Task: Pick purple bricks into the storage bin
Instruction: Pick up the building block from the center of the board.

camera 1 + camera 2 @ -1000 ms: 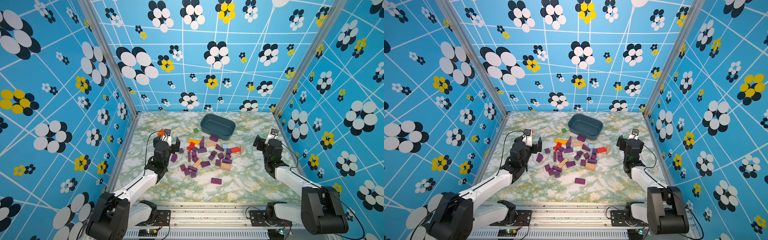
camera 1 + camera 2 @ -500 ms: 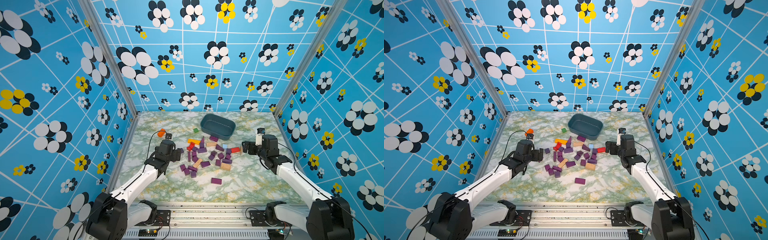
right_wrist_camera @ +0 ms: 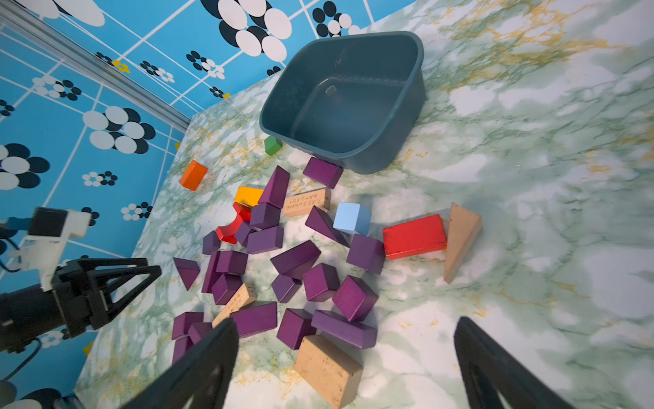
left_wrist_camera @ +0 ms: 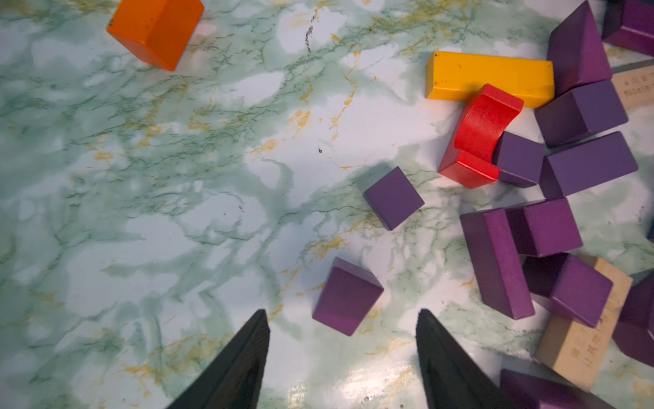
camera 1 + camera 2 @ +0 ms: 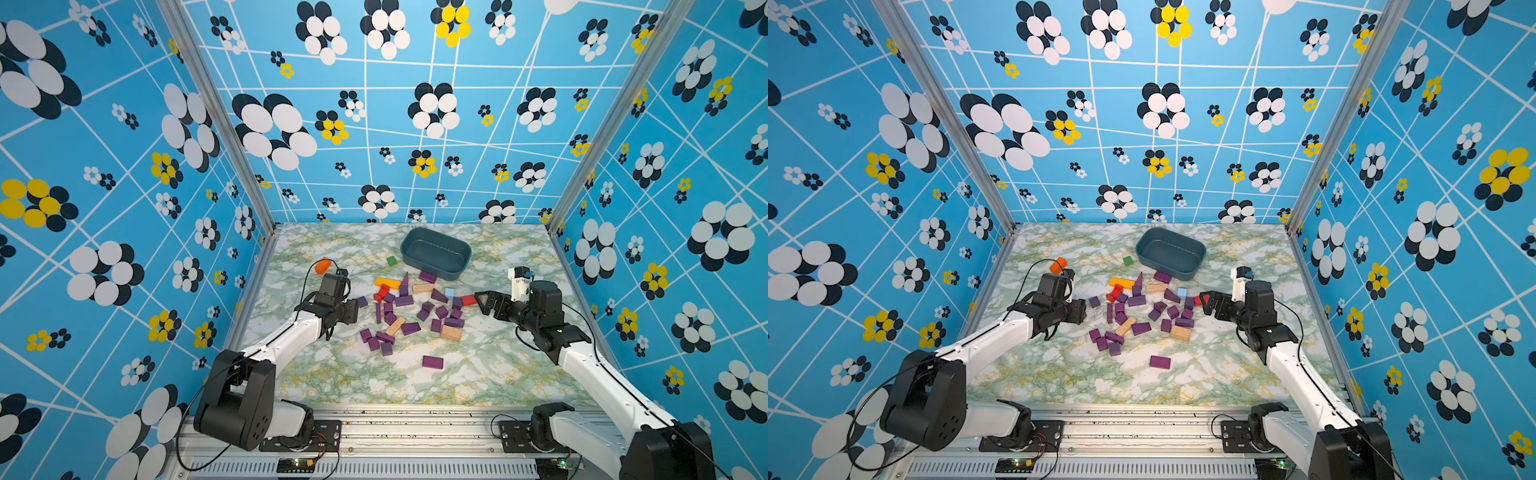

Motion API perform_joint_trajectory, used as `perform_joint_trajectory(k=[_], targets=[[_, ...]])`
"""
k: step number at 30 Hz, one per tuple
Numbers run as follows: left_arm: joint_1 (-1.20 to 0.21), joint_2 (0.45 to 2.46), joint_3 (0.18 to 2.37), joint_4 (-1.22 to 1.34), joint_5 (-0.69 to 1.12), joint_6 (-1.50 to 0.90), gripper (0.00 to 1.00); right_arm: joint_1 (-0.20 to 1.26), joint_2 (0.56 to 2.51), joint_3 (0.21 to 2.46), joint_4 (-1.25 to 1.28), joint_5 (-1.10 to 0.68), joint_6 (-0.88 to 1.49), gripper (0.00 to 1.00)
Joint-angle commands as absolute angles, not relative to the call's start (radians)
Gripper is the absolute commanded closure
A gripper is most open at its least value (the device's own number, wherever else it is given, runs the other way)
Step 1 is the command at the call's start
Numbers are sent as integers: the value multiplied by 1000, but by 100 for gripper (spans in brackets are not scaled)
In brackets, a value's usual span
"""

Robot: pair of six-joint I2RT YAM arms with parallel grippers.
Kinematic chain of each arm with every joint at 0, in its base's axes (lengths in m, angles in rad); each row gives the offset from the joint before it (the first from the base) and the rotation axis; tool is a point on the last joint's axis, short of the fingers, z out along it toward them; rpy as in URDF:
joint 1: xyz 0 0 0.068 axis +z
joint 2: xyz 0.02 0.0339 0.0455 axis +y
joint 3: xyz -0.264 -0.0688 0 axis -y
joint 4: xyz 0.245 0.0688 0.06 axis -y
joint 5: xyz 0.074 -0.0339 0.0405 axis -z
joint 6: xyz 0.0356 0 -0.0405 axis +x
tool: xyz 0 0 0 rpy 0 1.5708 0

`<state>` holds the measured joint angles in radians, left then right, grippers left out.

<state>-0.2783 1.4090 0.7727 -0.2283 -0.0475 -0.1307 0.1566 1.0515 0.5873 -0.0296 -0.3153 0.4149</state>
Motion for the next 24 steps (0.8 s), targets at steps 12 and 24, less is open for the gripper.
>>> perform_joint_trajectory(k=[12,24], targets=[[-257,1528,879,-345,-10,-94,46,173,1086,542,33,-421,455,3],[-256,1627,959,-407,-6,-68,48,173,1108,529,75,-427,477,3]])
